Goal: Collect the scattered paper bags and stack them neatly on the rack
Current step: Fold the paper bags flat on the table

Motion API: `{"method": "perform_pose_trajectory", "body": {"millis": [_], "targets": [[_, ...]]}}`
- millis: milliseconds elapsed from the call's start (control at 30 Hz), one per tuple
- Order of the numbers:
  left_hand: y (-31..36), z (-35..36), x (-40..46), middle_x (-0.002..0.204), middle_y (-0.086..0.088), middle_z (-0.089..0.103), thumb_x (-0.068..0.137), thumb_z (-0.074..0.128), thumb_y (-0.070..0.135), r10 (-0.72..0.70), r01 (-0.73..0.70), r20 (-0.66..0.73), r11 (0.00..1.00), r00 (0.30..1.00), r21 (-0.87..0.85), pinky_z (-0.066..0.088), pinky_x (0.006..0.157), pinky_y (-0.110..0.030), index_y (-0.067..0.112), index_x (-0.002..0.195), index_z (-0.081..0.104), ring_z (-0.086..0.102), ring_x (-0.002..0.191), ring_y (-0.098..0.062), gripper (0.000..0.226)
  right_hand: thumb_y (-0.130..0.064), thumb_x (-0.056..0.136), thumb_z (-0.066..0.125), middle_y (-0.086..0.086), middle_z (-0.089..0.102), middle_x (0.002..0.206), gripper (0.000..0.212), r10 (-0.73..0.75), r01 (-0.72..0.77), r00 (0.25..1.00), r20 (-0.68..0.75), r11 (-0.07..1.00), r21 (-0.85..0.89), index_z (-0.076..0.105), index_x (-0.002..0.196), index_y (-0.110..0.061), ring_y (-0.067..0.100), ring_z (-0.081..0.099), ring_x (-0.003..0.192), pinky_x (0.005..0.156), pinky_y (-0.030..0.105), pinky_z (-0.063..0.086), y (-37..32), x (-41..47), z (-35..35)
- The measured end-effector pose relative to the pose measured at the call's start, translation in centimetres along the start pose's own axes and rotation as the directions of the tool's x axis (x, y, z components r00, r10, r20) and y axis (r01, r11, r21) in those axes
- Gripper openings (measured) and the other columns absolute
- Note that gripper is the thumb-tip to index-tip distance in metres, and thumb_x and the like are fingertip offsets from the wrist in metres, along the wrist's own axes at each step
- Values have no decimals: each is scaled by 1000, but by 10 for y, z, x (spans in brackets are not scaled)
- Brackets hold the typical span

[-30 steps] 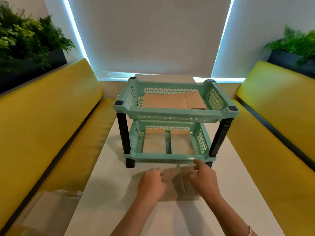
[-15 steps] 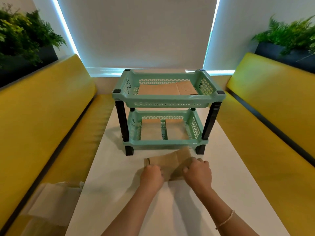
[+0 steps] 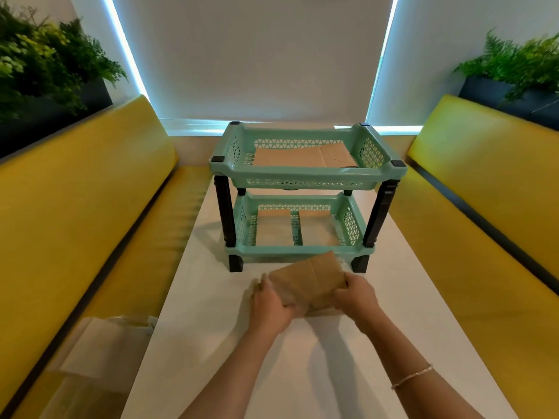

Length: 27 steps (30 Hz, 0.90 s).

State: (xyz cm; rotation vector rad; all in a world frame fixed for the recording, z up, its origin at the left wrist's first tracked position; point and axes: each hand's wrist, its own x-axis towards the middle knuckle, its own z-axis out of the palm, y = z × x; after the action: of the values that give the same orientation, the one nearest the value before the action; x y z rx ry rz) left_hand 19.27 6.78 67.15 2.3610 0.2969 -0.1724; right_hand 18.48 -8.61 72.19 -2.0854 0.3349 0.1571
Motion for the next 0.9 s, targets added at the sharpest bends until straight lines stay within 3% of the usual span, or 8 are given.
{"method": "perform_pose_trajectory", "body": {"millis": [100,200,300,433,533,700,833,900], "targets": [[-10,-6,-9,144,-10,38,62,87,20,-12,6,-9,864,1000,-504,37,108,-36,13,150,4,41,130,-24,121,16,76,50,7,61,78,33,24,-41,997,70,967,252,62,75,-15,20,56,73,67,29,49,11,-3,-19],[-20,-10,-24,124,-4,58,65,83,6,77,-84,-42,702,996,-707,48,96,-35,26,128,44,56,111,-17,77,16,78,53,9,66,85,25,5,-44,992,128,952,303,66,86,-5,23,60,81,71,27,50,31,-12,-28],[-25,-2,-42,108,8,59,68,81,6,131,-123,-40,727,991,-675,46,90,-23,32,101,59,53,107,-10,47,14,79,57,10,67,85,22,21,-46,996,88,955,293,66,94,1,23,60,80,72,28,50,56,-25,-22],[-33,17,-61,103,6,63,67,79,-4,125,-67,24,669,992,-741,47,75,-8,24,102,59,59,95,0,49,15,76,58,4,69,86,31,8,-9,1000,5,950,312,68,87,-13,20,63,84,67,23,51,76,-42,-4],[-29,24,-68,101,13,61,68,80,2,139,-99,6,731,990,-675,40,73,1,24,95,62,53,96,6,39,14,77,60,6,68,81,28,6,11,999,-47,935,354,68,80,-12,21,62,79,69,28,52,77,-45,1],[-28,19,-66,95,15,64,70,79,5,188,-169,-23,811,982,-561,38,76,1,29,86,62,58,96,1,33,16,74,62,6,66,77,27,-37,54,998,-52,921,386,66,78,-11,19,60,74,65,25,50,71,-47,-1],[-35,12,-66,99,5,63,75,75,7,118,-69,100,916,988,-396,41,73,-9,15,109,64,60,95,-12,36,13,75,62,9,65,77,23,-2,6,1000,-14,943,332,65,76,-10,22,59,75,65,28,50,78,-47,-6],[-28,-3,-63,98,4,66,76,75,10,134,-80,126,929,983,-362,45,73,-15,11,108,67,63,91,-13,33,13,74,63,9,62,74,22,-16,21,1000,-21,953,302,62,71,-8,22,55,73,66,30,47,75,-43,-16]]}}
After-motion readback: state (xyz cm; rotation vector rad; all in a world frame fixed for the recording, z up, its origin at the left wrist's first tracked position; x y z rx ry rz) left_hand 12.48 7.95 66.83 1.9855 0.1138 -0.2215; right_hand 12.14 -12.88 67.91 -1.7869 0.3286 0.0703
